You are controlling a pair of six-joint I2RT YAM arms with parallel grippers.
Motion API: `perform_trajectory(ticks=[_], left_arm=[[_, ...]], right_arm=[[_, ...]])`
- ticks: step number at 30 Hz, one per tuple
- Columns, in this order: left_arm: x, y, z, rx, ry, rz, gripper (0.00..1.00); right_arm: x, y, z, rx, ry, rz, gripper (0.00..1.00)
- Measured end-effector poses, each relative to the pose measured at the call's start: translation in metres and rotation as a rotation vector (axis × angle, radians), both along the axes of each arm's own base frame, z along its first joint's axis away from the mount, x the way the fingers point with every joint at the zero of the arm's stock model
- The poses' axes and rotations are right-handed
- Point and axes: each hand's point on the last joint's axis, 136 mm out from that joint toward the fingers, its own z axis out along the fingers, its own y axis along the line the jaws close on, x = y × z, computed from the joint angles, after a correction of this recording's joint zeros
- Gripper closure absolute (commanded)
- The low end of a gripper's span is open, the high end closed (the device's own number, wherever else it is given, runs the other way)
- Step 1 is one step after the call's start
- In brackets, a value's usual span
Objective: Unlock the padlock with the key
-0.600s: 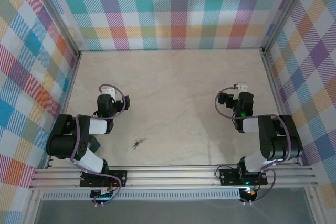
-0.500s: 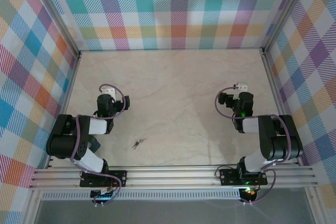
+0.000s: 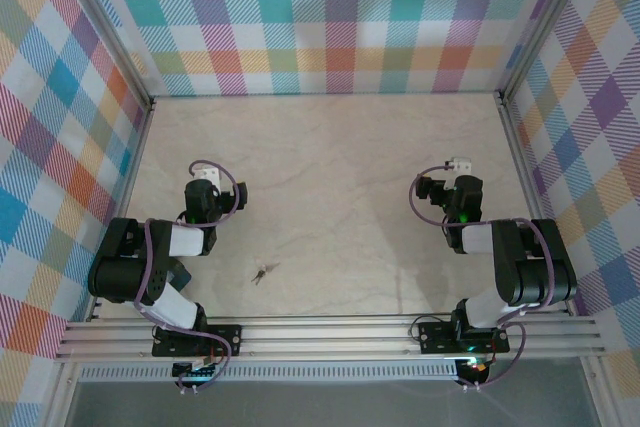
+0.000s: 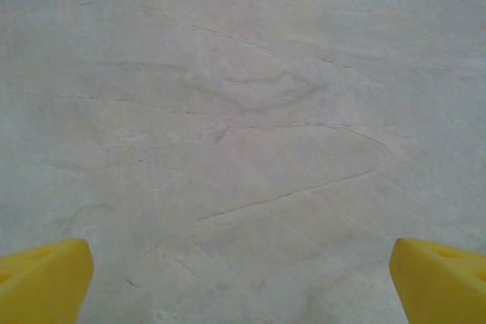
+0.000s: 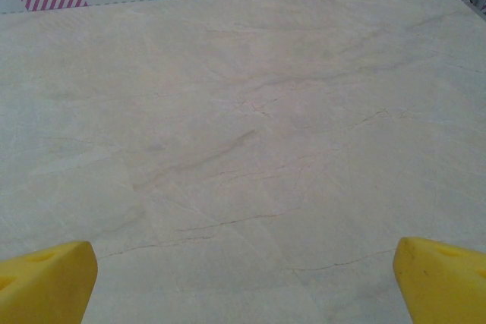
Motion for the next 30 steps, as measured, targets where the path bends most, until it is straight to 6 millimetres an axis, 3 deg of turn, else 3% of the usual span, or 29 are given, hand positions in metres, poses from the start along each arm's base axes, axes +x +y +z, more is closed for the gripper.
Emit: perform_trajectory(ticks=[13, 15, 20, 22, 25, 28, 30], left_arm=[[0.004, 0.005, 0.002, 0.008, 0.068, 0.032, 0.0], [0.016, 0.011, 0.022, 0.008, 0.089, 0.081, 0.0], [0.041, 0.029, 0.111, -0.065, 0.054, 0.289, 0.0], [0.035, 0.038, 0.136, -0.107, 0.058, 0.387, 0.0], [0.014, 0.05, 0.151, -0.144, 0.115, 0.52, 0.0], [-0.01, 0.06, 0.144, -0.141, 0.192, 0.618, 0.0], [-0.03, 0.066, 0.133, -0.124, 0.257, 0.664, 0.0]], right_arm=[[0.0, -0.003, -0.001, 0.002, 0.003, -0.012, 0.0], [-0.001, -0.004, -0.002, -0.001, 0.009, -0.018, 0.0], [-0.002, -0.002, -0.005, -0.01, 0.023, -0.02, 0.0], [-0.003, -0.002, -0.006, -0.01, 0.029, -0.019, 0.0], [-0.002, -0.002, -0.007, -0.009, 0.035, -0.019, 0.0], [0.0, -0.003, -0.004, -0.013, 0.088, -0.021, 0.01], [0.007, -0.002, 0.023, -0.017, 0.072, -0.018, 0.0]])
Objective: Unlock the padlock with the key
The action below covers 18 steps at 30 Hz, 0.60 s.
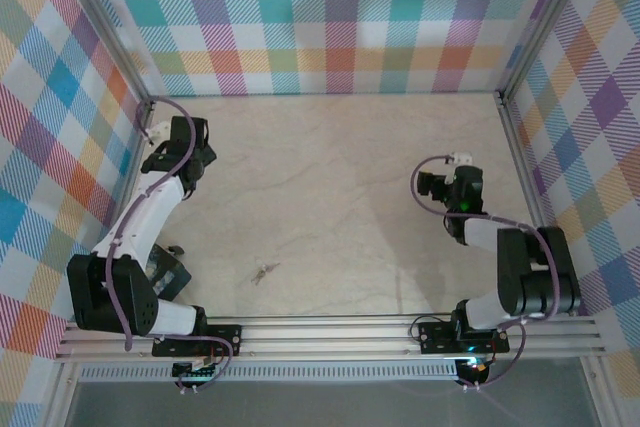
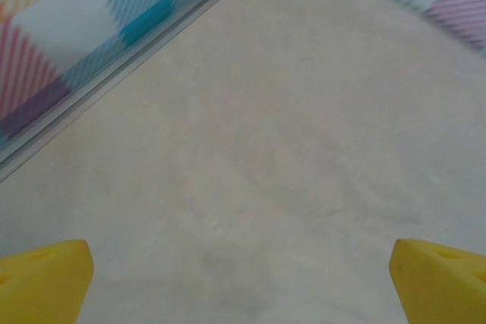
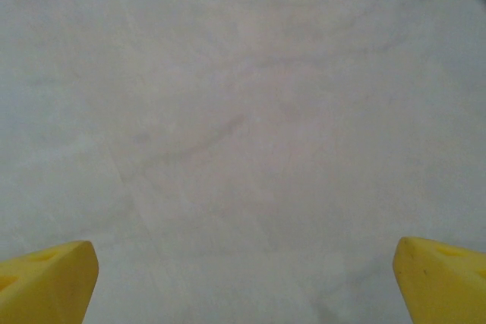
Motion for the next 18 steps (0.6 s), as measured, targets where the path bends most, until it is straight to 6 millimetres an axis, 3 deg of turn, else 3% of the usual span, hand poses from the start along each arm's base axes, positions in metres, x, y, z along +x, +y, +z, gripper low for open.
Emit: perform_trajectory(ticks=[5, 7, 9, 13, 18], left_arm=[[-0.045, 0.017, -0.011, 0.001, 0.105, 0.115, 0.0], [-0.065, 0.027, -0.014, -0.017, 0.12, 0.183, 0.0], [-0.086, 0.038, -0.02, -0.038, 0.141, 0.257, 0.0], [-0.127, 0.053, -0.044, -0.064, 0.234, 0.403, 0.0], [-0.149, 0.05, -0.08, -0.096, 0.343, 0.454, 0.0]], right_arm=[[0.022, 0.004, 0.109, 0.016, -0.138, 0.017, 0.03], [0.025, 0.01, 0.131, 0.039, -0.145, 0.041, 0.05], [0.021, 0.016, 0.131, 0.071, -0.107, 0.067, 0.07], [0.006, 0.036, 0.096, 0.141, 0.079, 0.128, 0.1], [-0.01, 0.061, 0.069, 0.169, 0.229, 0.194, 0.1]])
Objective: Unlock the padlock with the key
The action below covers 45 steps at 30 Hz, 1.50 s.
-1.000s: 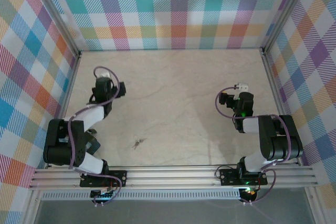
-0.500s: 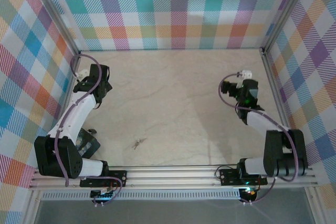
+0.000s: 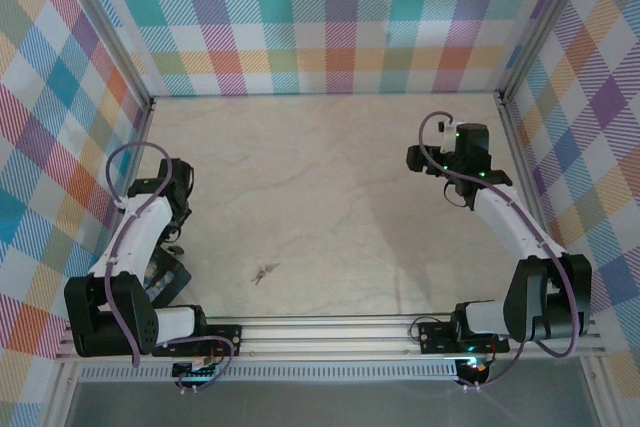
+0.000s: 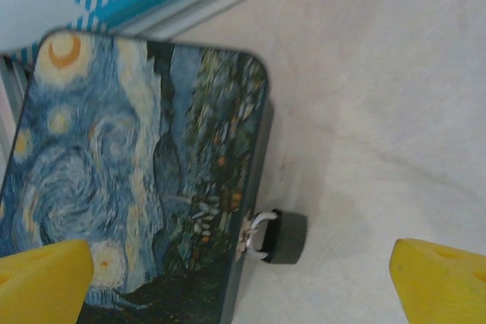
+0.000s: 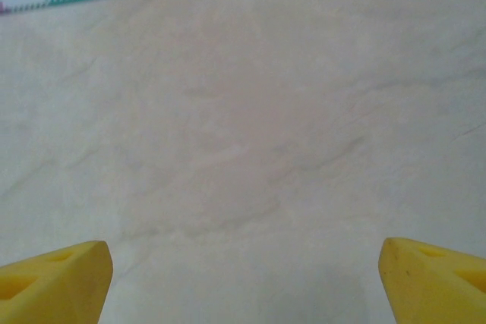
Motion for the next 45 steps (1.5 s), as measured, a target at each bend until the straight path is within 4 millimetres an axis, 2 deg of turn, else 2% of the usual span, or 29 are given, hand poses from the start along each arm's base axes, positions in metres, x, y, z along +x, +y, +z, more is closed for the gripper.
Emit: perform_trajectory(ticks=[6, 12, 14, 16, 18, 21, 24, 27, 31, 34, 37, 39, 42, 45], left_arm=[[-0.004, -0.016, -0.042, -0.109, 0.073, -0.024, 0.0], [0.005, -0.024, -0.046, -0.099, 0.136, -0.119, 0.01], [0.016, -0.033, -0.047, -0.102, 0.148, -0.172, 0.02], [0.035, -0.049, -0.047, -0.102, 0.159, -0.243, 0.02], [0.059, -0.069, -0.045, -0.102, 0.157, -0.322, 0.02], [0.102, -0.111, -0.041, -0.114, 0.113, -0.443, 0.03], [0.144, -0.162, -0.036, -0.136, 0.056, -0.557, 0.02], [0.175, -0.217, -0.032, -0.165, 0.009, -0.674, 0.04], [0.197, -0.288, -0.021, -0.266, -0.062, -0.814, 0.03], [0.195, -0.313, -0.015, -0.33, -0.078, -0.871, 0.02], [0.188, -0.312, -0.008, -0.34, -0.071, -0.889, 0.02], [0.182, -0.297, 0.003, -0.338, -0.085, -0.872, 0.02], [0.167, -0.252, 0.021, -0.333, -0.123, -0.797, 0.01], [0.148, -0.197, 0.032, -0.329, -0.166, -0.686, 0.01]], right_arm=[[-0.013, 0.01, -0.01, 0.026, 0.065, 0.034, 0.09], [-0.018, 0.013, -0.012, 0.041, 0.089, 0.04, 0.09], [-0.019, 0.014, -0.012, 0.05, 0.094, 0.043, 0.09], [-0.02, 0.016, -0.012, 0.057, 0.099, 0.045, 0.09], [-0.02, 0.018, -0.012, 0.064, 0.102, 0.042, 0.09], [-0.021, 0.018, -0.012, 0.066, 0.104, 0.042, 0.09], [-0.022, 0.018, -0.014, 0.065, 0.113, 0.041, 0.08], [-0.024, 0.018, -0.015, 0.064, 0.122, 0.041, 0.08], [-0.024, 0.019, -0.017, 0.065, 0.127, 0.046, 0.08], [-0.024, 0.022, -0.021, 0.073, 0.142, 0.06, 0.08], [-0.024, 0.028, -0.027, 0.089, 0.158, 0.084, 0.09], [-0.023, 0.036, -0.028, 0.105, 0.159, 0.113, 0.11], [-0.025, 0.057, -0.028, 0.129, 0.153, 0.181, 0.12], [-0.03, 0.093, -0.029, 0.16, 0.158, 0.291, 0.12]])
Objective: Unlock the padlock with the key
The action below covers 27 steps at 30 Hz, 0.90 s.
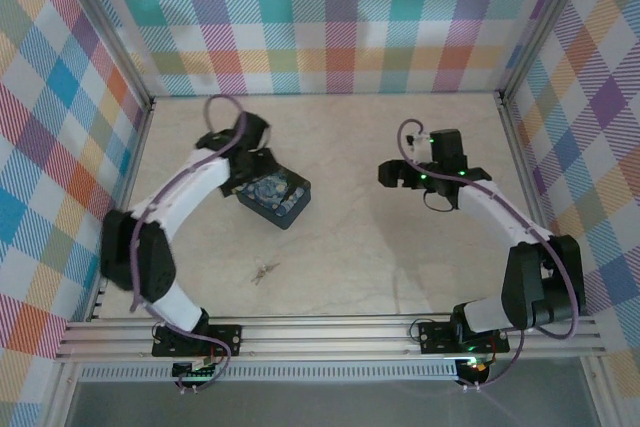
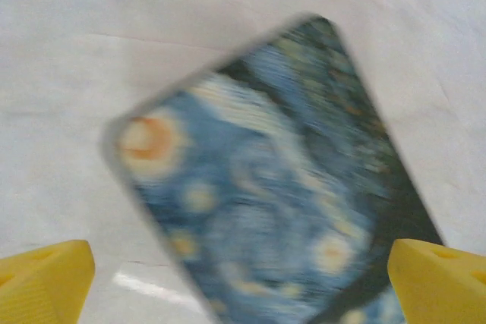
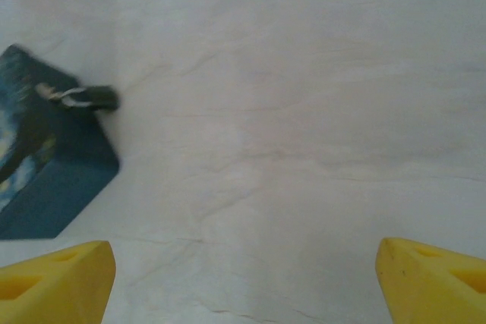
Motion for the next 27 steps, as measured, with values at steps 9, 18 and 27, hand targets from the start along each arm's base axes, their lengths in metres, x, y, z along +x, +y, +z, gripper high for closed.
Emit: perform_trajectory(ticks=[9, 18, 27], left_arm=[[-0.007, 0.05, -0.05, -0.192, 0.045, 0.149, 0.02], [0.039, 0.009, -0.067, -0.382, -0.01, 0.125, 0.02], [0.076, -0.058, -0.076, -0.427, -0.007, 0.034, 0.03]], right_arm=[[0.003, 0.127, 0.002, 0.201, -0.004, 0.33, 0.11], [0.042, 0.206, -0.03, 0.289, 0.029, 0.422, 0.16], [0.007, 0.203, -0.057, 0.263, 0.113, 0.413, 0.18]])
